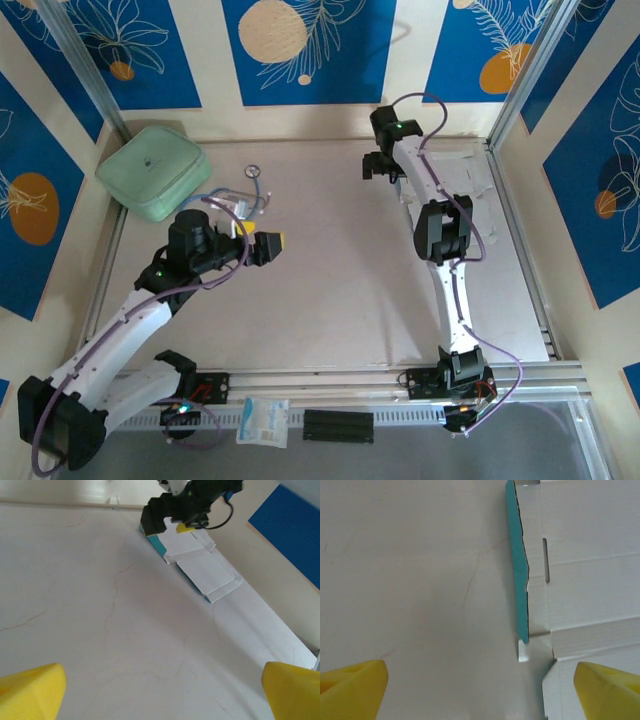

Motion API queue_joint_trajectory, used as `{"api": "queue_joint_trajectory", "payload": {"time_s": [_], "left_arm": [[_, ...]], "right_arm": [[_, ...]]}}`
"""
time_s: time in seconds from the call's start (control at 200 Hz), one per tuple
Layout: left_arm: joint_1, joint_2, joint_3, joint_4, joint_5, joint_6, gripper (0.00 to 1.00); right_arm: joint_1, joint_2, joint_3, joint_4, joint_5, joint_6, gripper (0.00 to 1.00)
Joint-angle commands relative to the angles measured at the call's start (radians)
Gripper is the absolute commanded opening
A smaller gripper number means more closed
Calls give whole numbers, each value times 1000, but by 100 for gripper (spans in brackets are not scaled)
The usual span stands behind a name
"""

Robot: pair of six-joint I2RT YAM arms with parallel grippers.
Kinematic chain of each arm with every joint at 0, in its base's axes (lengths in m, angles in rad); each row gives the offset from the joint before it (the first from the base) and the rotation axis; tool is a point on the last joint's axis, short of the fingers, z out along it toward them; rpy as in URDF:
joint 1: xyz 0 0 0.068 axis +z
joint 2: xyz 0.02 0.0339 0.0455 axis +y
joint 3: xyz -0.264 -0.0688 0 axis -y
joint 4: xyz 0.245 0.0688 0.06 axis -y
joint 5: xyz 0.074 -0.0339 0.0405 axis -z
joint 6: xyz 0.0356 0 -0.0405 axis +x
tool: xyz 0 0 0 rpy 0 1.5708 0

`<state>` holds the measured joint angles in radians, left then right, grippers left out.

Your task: Fold the paper box

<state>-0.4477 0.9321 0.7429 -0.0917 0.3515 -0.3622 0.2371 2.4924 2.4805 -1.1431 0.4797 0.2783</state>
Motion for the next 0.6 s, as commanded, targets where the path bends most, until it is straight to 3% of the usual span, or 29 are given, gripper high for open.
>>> {"api": "queue_joint_trajectory", "payload": {"time_s": [0.0, 0.2, 0.4, 0.595], "left_arm": [[-9, -21, -21, -13, 15, -11, 99], [-9, -32, -46, 15, 27, -35, 100], [-8, -26, -50, 28, 25, -49, 99], [-9, -19, -53, 40, 24, -64, 99]], "right_arm": [[-14, 71, 102, -77, 2, 40, 96], [-42, 124, 95, -12, -74, 31, 90], [-53, 159, 104, 3, -117, -4, 54], [-52, 162, 97, 23, -114, -38, 31]]}}
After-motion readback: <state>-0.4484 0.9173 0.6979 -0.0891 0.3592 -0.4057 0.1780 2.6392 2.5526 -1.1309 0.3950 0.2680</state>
